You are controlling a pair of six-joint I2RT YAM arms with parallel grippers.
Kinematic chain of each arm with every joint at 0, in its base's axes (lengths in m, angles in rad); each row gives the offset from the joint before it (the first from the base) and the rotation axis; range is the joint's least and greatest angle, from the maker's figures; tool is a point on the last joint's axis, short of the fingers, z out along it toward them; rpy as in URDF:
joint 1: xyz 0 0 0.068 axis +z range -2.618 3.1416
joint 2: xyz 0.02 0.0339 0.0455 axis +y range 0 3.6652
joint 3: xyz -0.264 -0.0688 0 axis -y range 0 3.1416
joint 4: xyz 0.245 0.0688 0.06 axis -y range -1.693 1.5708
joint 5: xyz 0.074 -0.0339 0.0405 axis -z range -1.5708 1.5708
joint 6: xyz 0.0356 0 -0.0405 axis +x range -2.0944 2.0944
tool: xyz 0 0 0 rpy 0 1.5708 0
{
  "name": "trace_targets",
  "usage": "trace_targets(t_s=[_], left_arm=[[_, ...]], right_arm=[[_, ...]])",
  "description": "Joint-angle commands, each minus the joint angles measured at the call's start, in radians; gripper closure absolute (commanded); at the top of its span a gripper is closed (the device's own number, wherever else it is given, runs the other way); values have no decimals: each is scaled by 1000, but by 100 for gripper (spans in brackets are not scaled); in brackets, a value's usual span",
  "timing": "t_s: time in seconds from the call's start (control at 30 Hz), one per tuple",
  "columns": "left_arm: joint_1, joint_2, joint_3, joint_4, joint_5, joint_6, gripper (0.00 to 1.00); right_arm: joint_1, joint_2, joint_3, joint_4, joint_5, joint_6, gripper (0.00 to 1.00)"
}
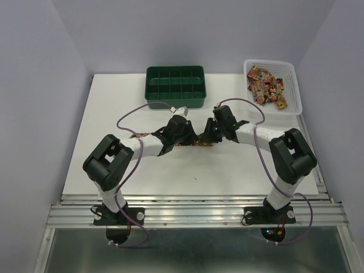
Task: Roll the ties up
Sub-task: Roll the tie
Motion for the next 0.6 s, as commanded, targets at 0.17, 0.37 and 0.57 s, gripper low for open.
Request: trace_targets(t_s=[0.17,0.37,0.57], left_arm=[[69,-23,-5,49,68,-6,67],[76,37,38,77,169,12,61],[86,84,42,130,278,12,55]], right_arm=[[15,18,34,-7,7,20,50],[16,9,28,21,-16,17,40],[15,-7,11,74,-37,44,37]])
